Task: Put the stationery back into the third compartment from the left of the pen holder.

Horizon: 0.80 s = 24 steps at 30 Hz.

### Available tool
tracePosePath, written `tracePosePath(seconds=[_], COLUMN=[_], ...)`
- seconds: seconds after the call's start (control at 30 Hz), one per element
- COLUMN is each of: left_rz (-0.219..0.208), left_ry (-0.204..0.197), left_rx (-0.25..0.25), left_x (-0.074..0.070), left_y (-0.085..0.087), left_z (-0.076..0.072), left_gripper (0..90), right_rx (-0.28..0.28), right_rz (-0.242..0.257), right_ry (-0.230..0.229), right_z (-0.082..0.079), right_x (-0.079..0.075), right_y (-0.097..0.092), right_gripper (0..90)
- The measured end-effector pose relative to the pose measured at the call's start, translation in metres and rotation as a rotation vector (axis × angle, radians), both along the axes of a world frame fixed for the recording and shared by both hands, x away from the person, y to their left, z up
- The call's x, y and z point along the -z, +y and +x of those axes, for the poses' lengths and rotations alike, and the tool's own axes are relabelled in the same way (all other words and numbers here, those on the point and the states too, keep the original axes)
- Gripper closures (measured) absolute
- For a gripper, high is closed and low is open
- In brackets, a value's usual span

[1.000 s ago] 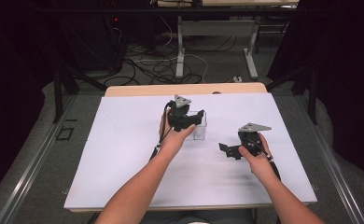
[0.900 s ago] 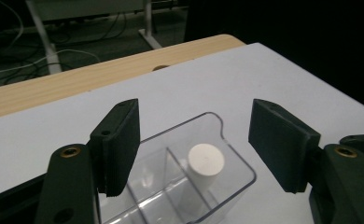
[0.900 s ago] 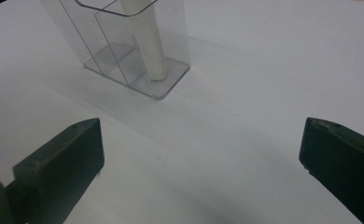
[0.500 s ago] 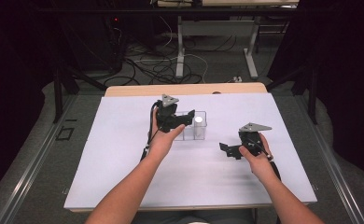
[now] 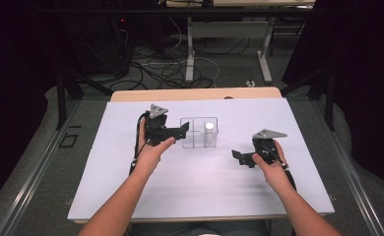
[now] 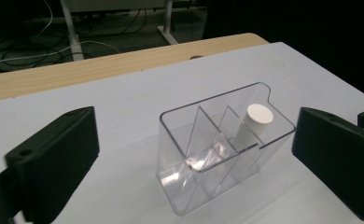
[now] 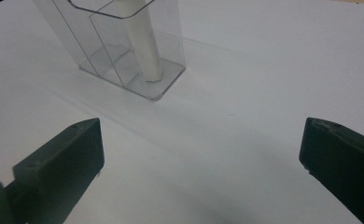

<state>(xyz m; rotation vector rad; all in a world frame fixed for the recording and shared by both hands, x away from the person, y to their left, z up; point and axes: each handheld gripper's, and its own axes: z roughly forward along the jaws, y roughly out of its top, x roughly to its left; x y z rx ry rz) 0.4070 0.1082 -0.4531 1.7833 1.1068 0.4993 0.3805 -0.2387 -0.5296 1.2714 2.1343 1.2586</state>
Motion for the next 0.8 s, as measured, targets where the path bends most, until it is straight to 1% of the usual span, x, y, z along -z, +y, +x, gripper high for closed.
tracePosePath(seconds=[0.17,0.27,0.3,0.4,0.43,0.47,0.6,0.73,0.8], left_rz=[-0.007,-0.019,-0.024,-0.038,-0.035,-0.042,-0.044,-0.045,-0.031], left_ry=[0.010,0.011,0.023,0.026,0.030,0.038,0.045,0.039,0.028], left_rx=[-0.029,-0.041,-0.040,-0.054,-0.060,-0.070,-0.109,-0.124,-0.130], left_x=[0.005,0.009,0.010,0.015,0.016,0.018,0.024,0.030,0.033], left_y=[0.018,0.031,0.036,0.049,0.054,0.059,0.076,0.090,0.096], left_z=[-0.008,-0.013,-0.015,-0.020,-0.021,-0.022,-0.026,-0.031,-0.033], left_gripper=[0.3,0.3,0.3,0.3,0.3,0.3,0.3,0.3,0.3], right_rx=[0.005,0.011,0.010,0.011,0.012,0.013,0.020,0.024,0.030], right_rz=[-0.002,0.001,-0.001,-0.001,-0.002,-0.001,0.005,0.006,0.008], right_ry=[-0.001,-0.001,-0.004,-0.004,-0.005,-0.005,-0.001,-0.003,-0.004], right_z=[0.000,0.000,0.000,0.000,0.000,0.001,0.001,0.001,0.002], right_x=[0.000,0.000,0.000,0.000,0.000,0.000,0.000,0.000,-0.001], right_y=[0.000,0.000,-0.001,-0.001,-0.001,-0.002,-0.003,-0.005,-0.007], right_gripper=[0.0,0.0,0.0,0.0,0.0,0.0,0.0,0.0,0.0])
